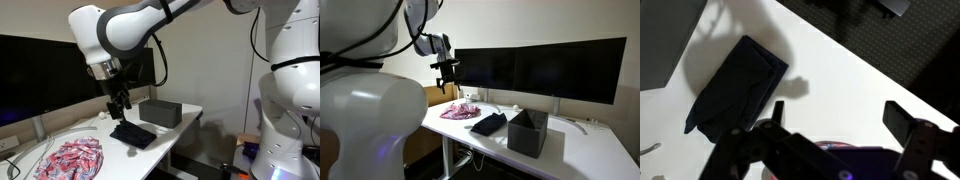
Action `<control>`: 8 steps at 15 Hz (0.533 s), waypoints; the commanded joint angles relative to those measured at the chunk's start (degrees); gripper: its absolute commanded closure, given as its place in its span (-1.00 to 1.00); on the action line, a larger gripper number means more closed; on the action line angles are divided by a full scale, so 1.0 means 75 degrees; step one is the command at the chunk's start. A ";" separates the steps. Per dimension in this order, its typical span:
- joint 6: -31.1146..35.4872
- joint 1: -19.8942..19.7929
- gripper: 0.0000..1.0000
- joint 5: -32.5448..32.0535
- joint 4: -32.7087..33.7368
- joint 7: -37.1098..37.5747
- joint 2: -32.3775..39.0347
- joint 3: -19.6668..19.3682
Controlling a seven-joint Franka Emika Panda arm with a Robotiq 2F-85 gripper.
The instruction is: Put the left cloth in the box
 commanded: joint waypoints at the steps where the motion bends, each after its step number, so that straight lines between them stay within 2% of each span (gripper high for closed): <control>1: 0.0077 0.0279 -1.00 -0.0116 0.0472 0.0636 0.0452 -0.0119; 8: 0.0741 0.0693 -1.00 -0.0304 0.0942 0.1185 0.1042 -0.0334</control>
